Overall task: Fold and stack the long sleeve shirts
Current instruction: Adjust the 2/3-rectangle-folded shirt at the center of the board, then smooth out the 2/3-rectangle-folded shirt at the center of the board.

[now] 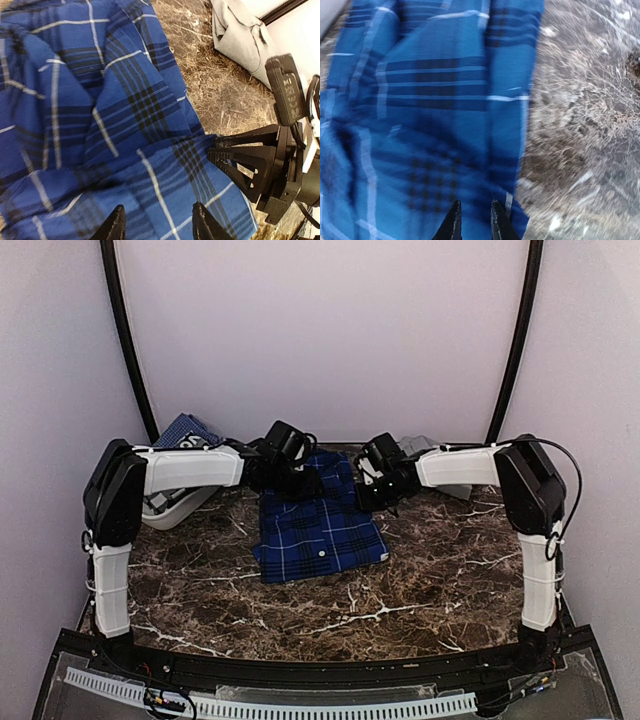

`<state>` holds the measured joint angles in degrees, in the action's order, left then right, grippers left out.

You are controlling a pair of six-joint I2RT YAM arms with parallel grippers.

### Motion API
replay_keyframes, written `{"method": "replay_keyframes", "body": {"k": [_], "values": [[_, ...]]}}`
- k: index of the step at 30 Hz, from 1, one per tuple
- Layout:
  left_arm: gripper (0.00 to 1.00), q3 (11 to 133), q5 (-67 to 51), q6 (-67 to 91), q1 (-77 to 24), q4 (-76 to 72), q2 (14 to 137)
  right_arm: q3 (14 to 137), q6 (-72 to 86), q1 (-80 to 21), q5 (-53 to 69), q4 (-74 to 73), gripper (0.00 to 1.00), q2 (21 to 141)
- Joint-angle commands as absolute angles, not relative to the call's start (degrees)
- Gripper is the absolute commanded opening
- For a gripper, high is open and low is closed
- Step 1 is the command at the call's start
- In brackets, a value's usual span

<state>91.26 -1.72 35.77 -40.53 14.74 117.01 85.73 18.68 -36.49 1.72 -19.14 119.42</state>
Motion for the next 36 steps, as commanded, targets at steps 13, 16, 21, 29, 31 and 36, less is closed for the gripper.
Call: {"method": "replay_keyframes", "body": {"k": [13,16,21,29,31,36], "values": [[0.43,103.78,-3.22,35.69,-38.8,17.01,133.71,83.08,15.92,-38.02,-2.61,-24.74,0.39,109.47],[0.42,103.49,-2.77,35.39,-38.79,17.8,133.68,75.6,17.15,-40.22,-2.73,-22.43,0.4,104.93],[0.42,103.07,-2.88,34.75,-38.85,17.78,133.81,67.45,20.75,-42.73,-0.25,-18.43,0.39,101.94],[0.42,101.34,-4.15,34.39,-38.83,16.09,133.9,63.5,22.67,-44.87,-2.57,-17.58,0.38,106.47],[0.42,100.73,-4.74,34.23,-38.89,15.72,133.9,61.87,23.52,-45.02,-2.89,-17.25,0.38,106.21],[0.41,100.21,-5.59,33.94,-39.56,16.2,133.84,55.37,25.28,-45.43,-2.39,-15.72,0.38,102.56]]}}
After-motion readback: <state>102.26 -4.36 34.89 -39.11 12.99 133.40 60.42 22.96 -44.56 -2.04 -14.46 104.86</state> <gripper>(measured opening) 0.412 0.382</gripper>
